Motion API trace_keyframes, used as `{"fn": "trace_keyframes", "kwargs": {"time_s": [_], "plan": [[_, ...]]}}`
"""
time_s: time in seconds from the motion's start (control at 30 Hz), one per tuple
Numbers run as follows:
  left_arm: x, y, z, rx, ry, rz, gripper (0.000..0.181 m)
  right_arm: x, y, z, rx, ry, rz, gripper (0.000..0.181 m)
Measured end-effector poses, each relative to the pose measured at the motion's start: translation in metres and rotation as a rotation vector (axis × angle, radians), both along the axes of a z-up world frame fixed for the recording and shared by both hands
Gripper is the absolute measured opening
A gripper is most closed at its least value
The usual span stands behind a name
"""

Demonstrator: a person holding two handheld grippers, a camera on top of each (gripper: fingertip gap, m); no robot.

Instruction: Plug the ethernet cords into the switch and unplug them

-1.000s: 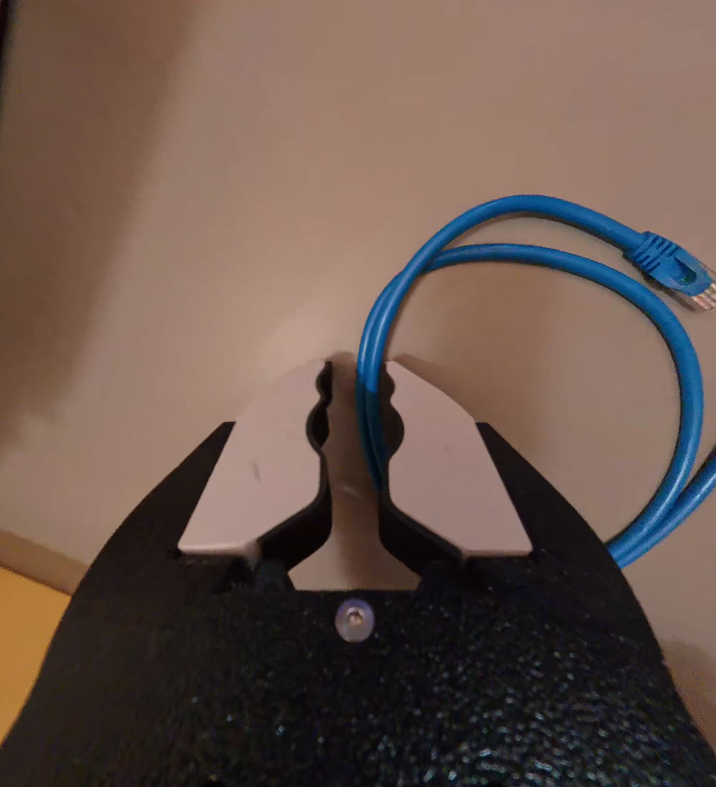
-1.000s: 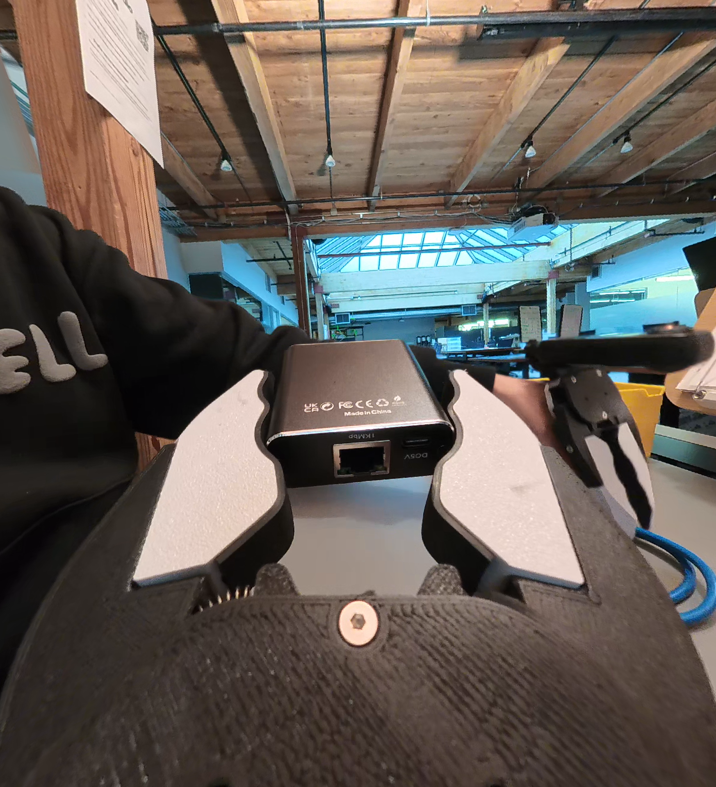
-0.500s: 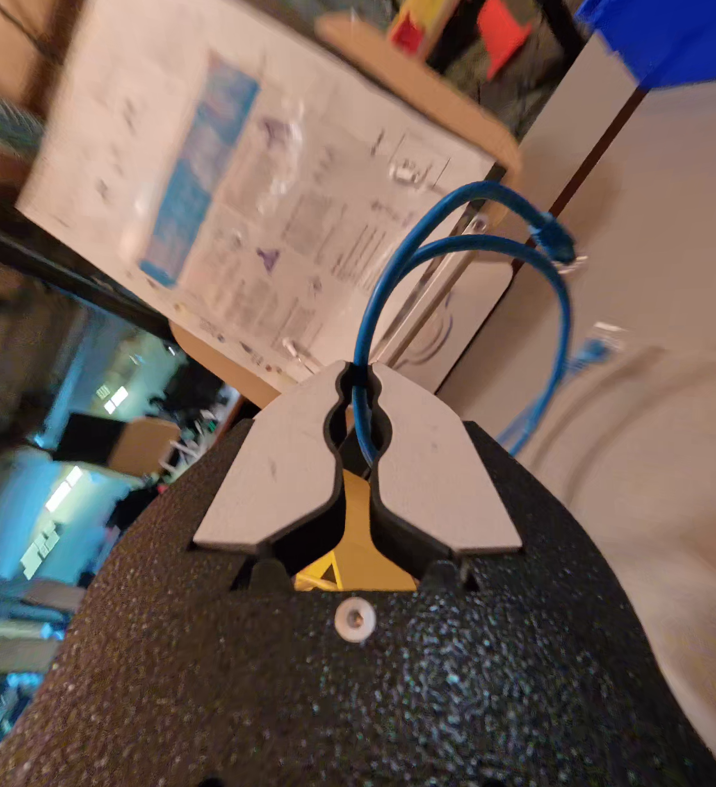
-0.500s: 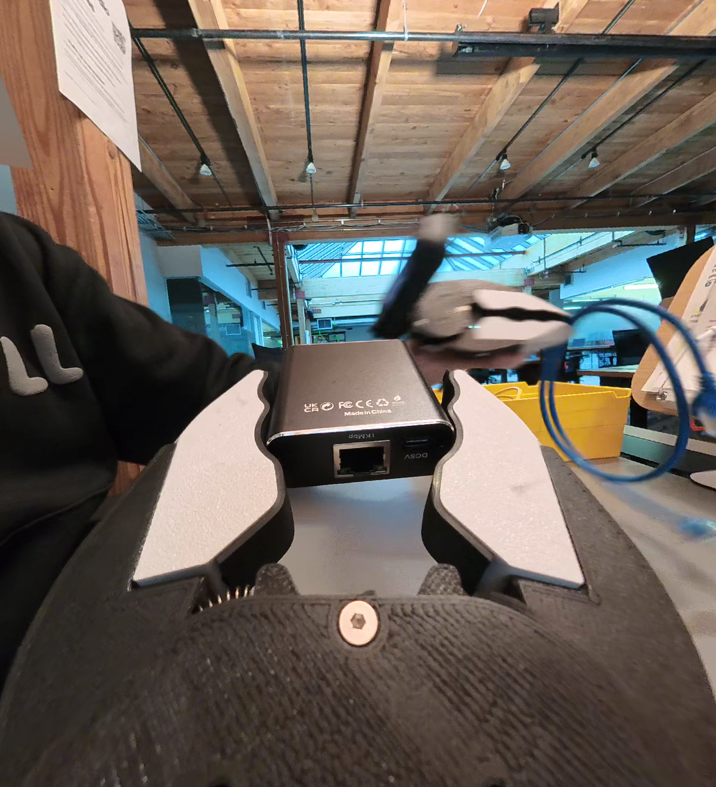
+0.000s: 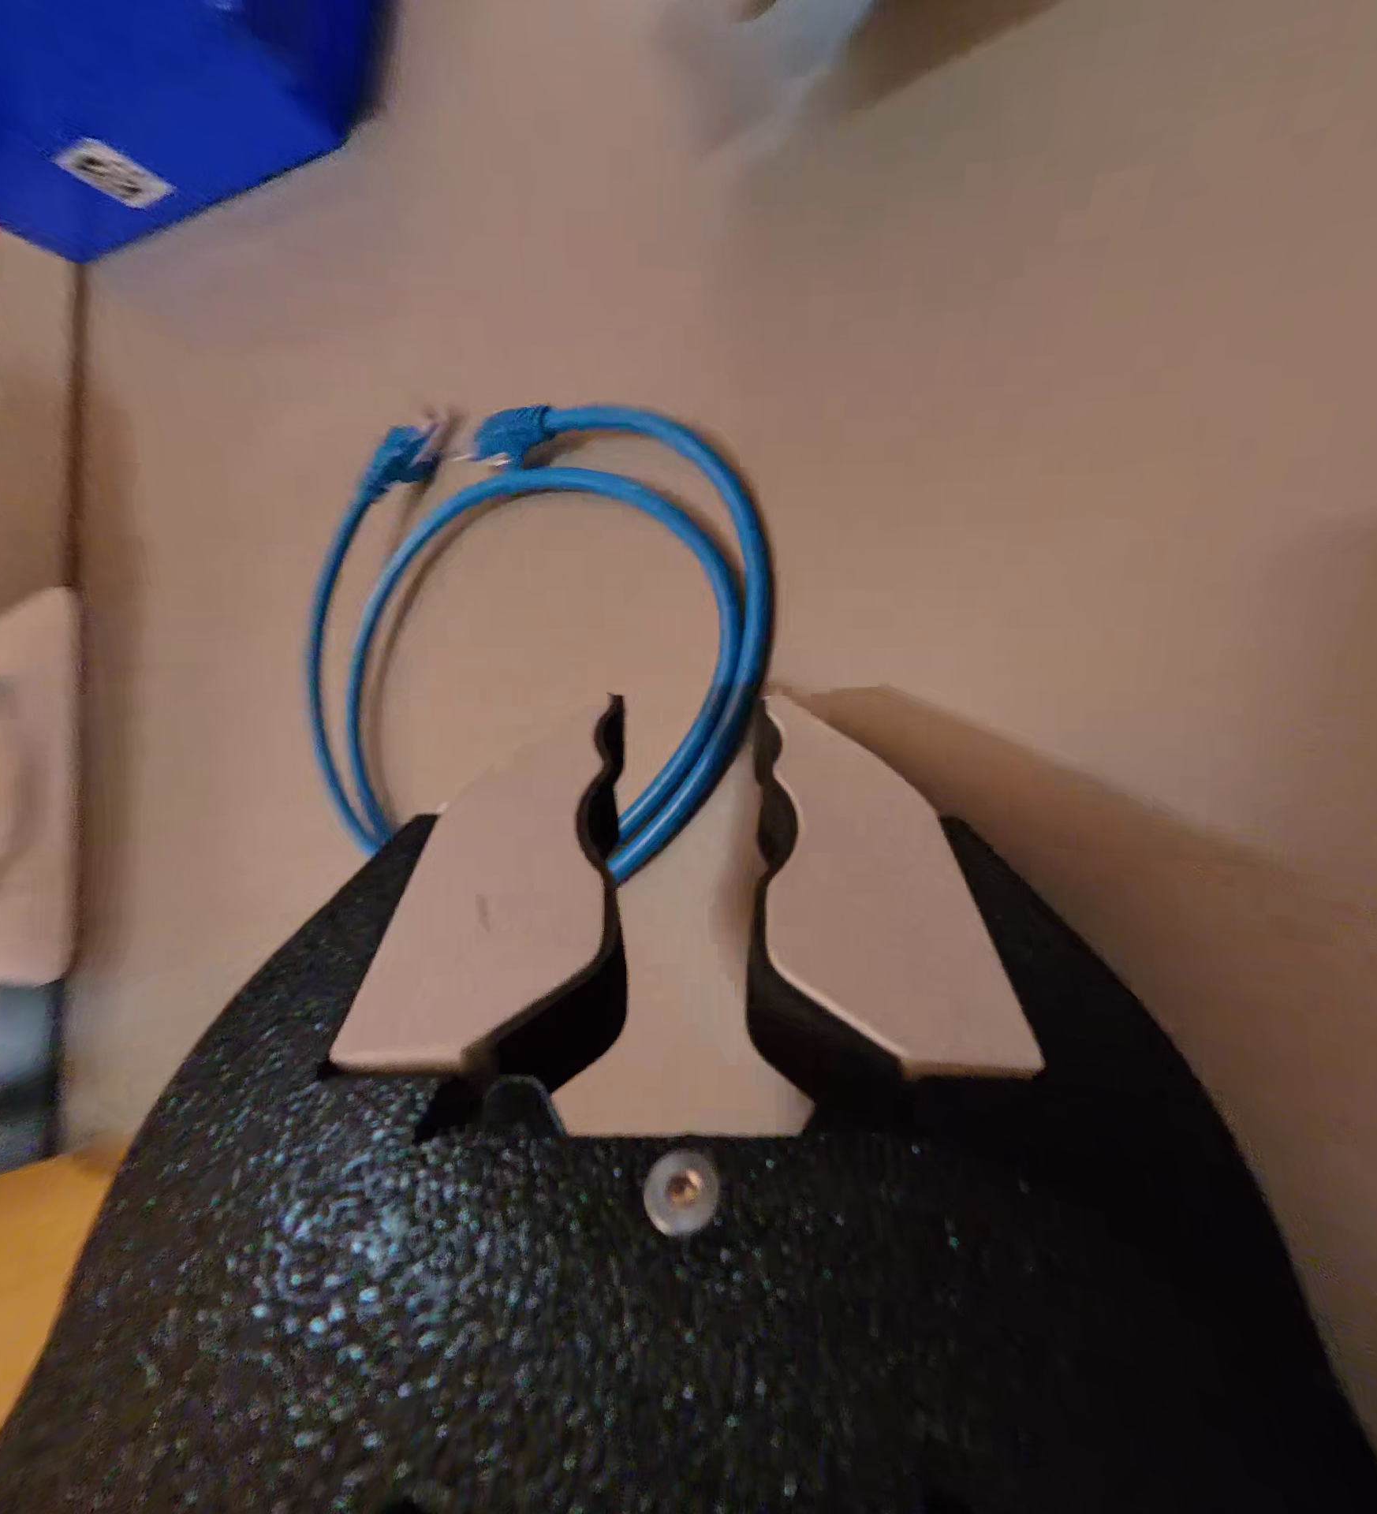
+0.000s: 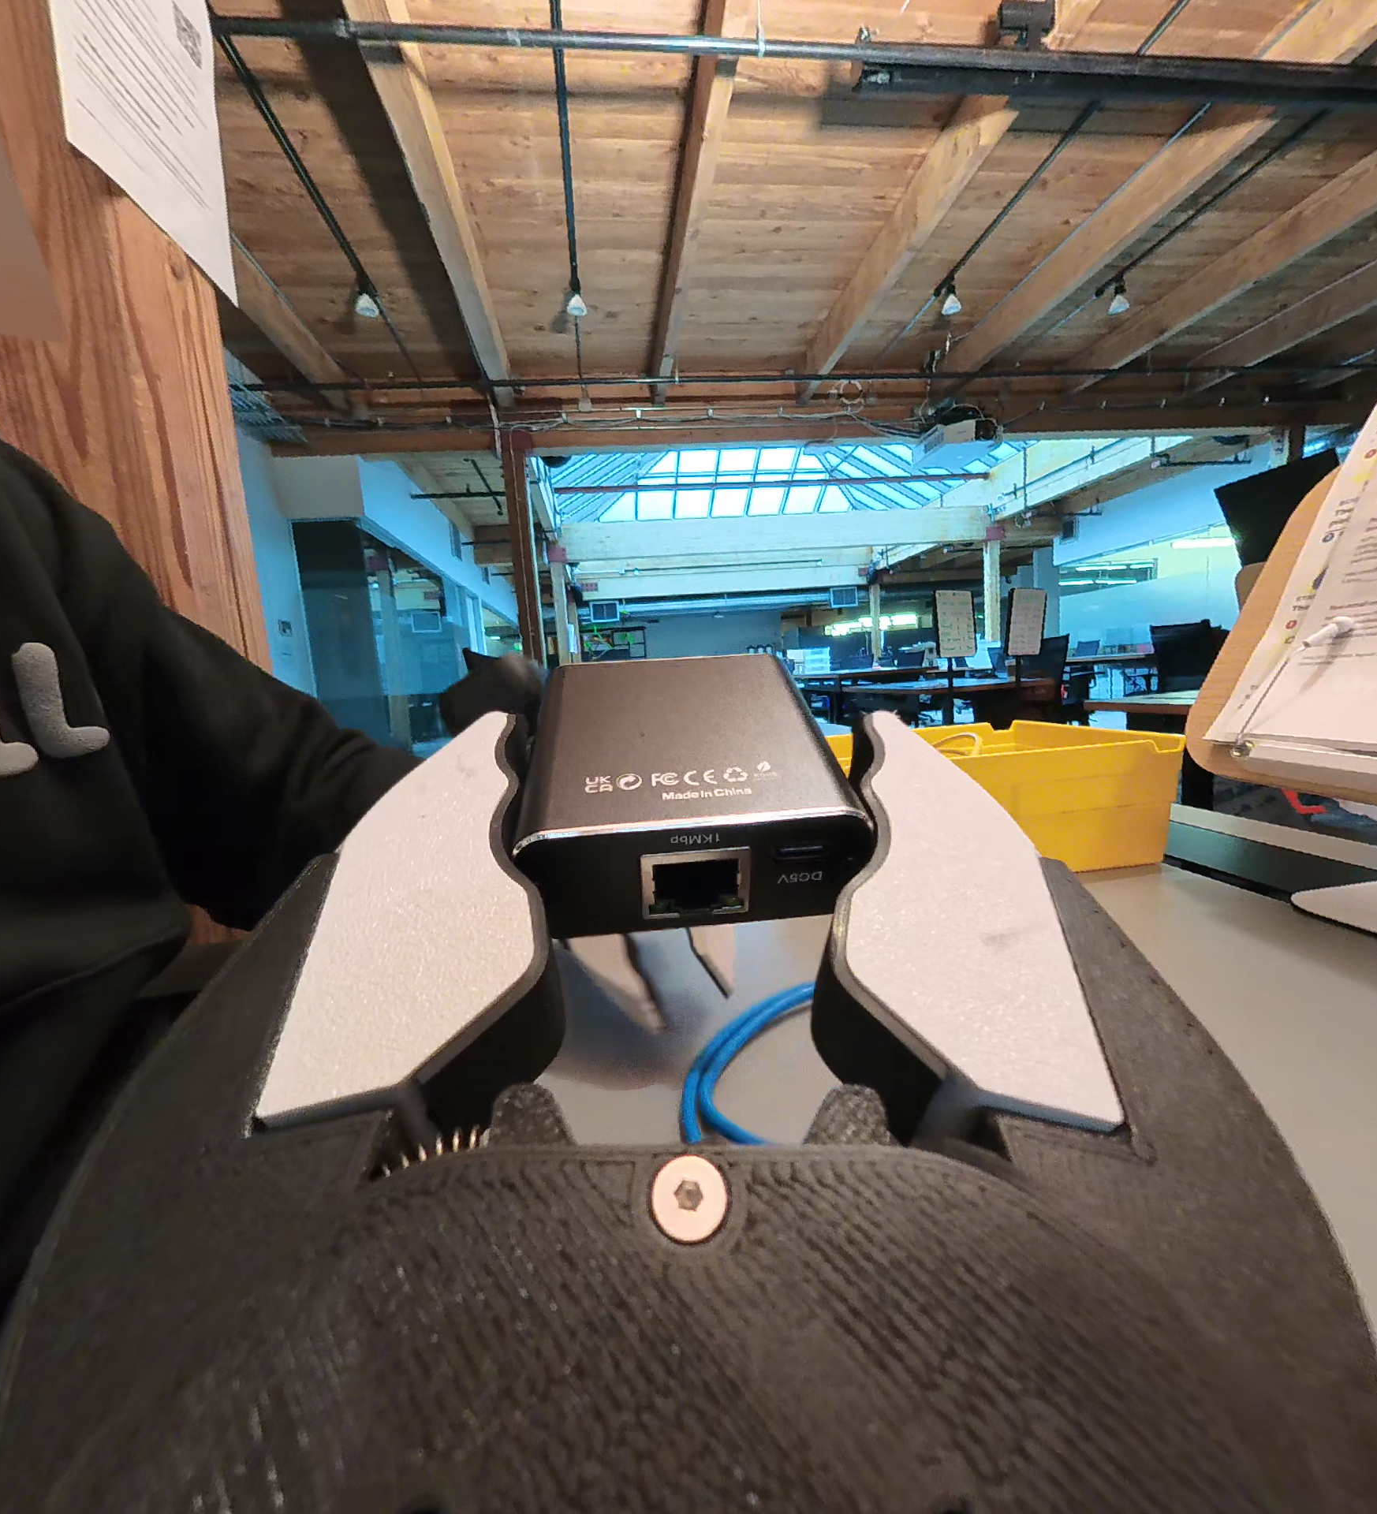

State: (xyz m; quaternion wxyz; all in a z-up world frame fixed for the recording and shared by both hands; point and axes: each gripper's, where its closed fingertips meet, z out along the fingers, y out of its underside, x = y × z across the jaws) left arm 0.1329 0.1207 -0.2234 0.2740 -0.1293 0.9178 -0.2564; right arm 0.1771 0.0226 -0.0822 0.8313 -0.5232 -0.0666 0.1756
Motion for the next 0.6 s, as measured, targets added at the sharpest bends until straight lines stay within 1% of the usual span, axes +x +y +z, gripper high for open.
{"fn": "trace_keyframes", "kwargs": {"time_s": [0.07, 0.1, 0.13, 0.2, 0.27, 0.33, 0.37, 0.43, 0.53, 0.6], "plan": [[-0.007, -0.014, 0.009, -0.103, 0.136, -0.056, 0.036, 0.002, -0.001, 0.000, 0.000, 0.000, -0.010, 0.076], [-0.004, -0.017, 0.016, -0.134, 0.171, -0.072, 0.038, 0.003, -0.001, 0.000, -0.003, -0.002, -0.014, 0.076], [0.009, -0.017, 0.026, -0.142, 0.144, -0.063, 0.040, 0.003, -0.001, -0.001, -0.010, -0.007, -0.017, 0.076], [0.041, -0.012, 0.039, -0.101, 0.088, -0.060, 0.044, 0.002, 0.002, -0.004, -0.032, -0.026, -0.020, 0.076], [0.078, -0.005, 0.043, -0.049, 0.074, -0.045, 0.046, 0.001, 0.004, -0.007, -0.052, -0.045, -0.023, 0.076], [0.108, -0.005, 0.037, -0.022, 0.093, -0.099, 0.043, 0.000, 0.003, -0.008, -0.063, -0.056, -0.023, 0.076], [0.118, -0.007, 0.031, -0.033, 0.138, -0.137, 0.041, 0.001, 0.002, -0.009, -0.068, -0.062, -0.027, 0.076], [0.131, -0.014, 0.020, -0.093, 0.269, -0.185, 0.039, 0.004, -0.001, -0.011, -0.080, -0.073, -0.041, 0.076], [0.149, -0.023, 0.012, -0.206, 0.386, -0.215, 0.039, 0.010, -0.008, -0.009, -0.068, -0.064, -0.058, 0.076], [0.153, -0.027, 0.003, -0.235, 0.459, -0.242, 0.041, 0.013, -0.011, -0.008, -0.062, -0.063, -0.069, 0.076]]}}
